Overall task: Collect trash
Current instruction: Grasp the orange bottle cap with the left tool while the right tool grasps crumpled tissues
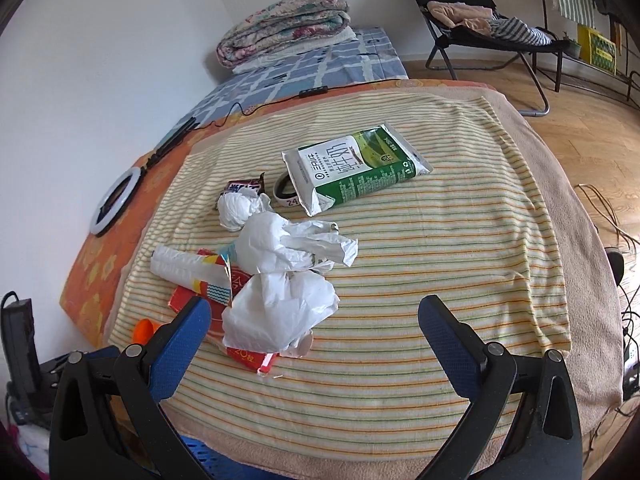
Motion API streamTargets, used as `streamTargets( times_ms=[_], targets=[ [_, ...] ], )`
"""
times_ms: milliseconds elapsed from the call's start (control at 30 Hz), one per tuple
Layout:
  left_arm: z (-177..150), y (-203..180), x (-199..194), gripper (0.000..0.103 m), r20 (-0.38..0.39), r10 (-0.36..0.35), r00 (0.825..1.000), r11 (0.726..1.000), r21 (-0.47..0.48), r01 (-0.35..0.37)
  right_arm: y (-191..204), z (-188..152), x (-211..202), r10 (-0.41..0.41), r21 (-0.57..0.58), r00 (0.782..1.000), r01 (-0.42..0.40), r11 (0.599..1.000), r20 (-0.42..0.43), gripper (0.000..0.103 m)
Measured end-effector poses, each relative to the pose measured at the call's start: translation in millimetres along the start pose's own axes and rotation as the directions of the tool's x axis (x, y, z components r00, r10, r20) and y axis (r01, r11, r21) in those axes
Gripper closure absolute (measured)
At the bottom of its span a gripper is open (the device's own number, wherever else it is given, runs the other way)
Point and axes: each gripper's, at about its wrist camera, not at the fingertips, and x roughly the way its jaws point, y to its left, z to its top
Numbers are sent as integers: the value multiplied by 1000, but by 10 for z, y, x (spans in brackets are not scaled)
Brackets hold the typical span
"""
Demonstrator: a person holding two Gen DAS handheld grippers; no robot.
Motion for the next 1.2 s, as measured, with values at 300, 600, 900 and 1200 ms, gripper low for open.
streamTargets(
  times_ms=[300, 600, 900, 1200],
  targets=[
    [143, -23, 176, 30, -13, 17, 1000, 1000, 9, -17, -65, 207, 413, 39, 114, 997, -32, 993, -59, 0],
    [217, -28, 338, 46, -43, 16, 999, 1000, 10, -16, -80, 322, 695, 90, 211, 990, -65, 975, -108, 0],
    [257, 6, 364, 53, -34, 16, 999, 1000, 6, -16, 18, 330, 848, 100, 196, 982, -67, 978, -162, 5],
    [271, -11, 340, 53, -17, 13, 1000, 1000, 2, -13, -59, 316, 770, 109, 197, 982, -77, 977, -155, 37]
  ],
)
